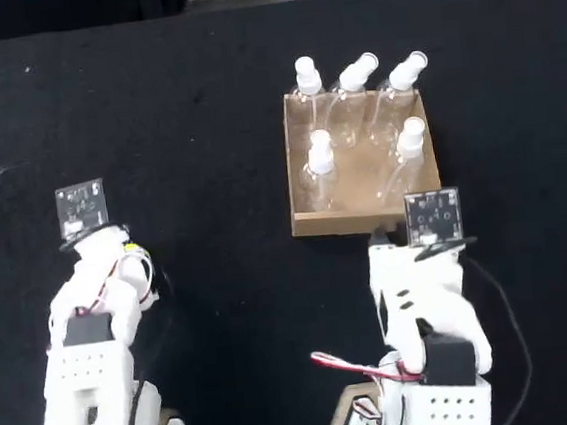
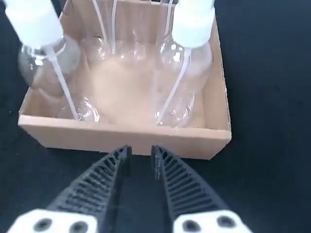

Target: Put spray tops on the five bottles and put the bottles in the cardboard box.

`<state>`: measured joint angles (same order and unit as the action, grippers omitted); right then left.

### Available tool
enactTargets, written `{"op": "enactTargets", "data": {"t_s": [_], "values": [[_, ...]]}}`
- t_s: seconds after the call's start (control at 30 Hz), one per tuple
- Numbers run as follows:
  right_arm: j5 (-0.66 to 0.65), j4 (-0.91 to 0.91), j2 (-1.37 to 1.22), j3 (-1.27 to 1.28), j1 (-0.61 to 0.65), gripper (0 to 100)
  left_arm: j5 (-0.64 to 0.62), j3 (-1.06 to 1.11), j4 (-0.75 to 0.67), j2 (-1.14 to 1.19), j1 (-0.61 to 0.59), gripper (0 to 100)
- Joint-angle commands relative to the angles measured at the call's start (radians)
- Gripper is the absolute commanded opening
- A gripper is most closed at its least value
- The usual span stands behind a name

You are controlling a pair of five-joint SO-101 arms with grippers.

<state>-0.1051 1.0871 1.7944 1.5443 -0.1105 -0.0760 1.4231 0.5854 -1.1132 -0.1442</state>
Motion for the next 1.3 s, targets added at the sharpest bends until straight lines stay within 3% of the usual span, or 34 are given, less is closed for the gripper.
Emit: {"op": "enactTargets", "data": {"t_s": [0.0,0.23,0.4,0.77,0.87,1.13,1.27], "values": [[0.002,0.048,0.102,0.019,0.011,3.2,0.005,0.056,0.034,-0.244,-0.007,3],[0.002,0.051,0.09,0.143,0.006,3.2,0.005,0.177,0.072,-0.526,-0.007,3],[0.002,0.193,0.101,0.14,-0.025,3.2,0.006,0.265,0.078,-0.709,-0.007,3],[0.002,0.219,0.101,0.14,-0.037,3.1,0.006,0.275,-0.052,-0.701,-0.001,3],[0.002,0.219,0.101,0.14,-0.038,3.1,0.006,0.275,0.041,-0.698,-0.024,3],[0.002,0.219,0.102,0.14,-0.015,3.1,0.005,0.275,0.483,-0.706,-0.084,3],[0.002,0.219,0.102,0.14,0.04,3.1,0.006,0.275,0.578,-0.704,-0.084,3]]}}
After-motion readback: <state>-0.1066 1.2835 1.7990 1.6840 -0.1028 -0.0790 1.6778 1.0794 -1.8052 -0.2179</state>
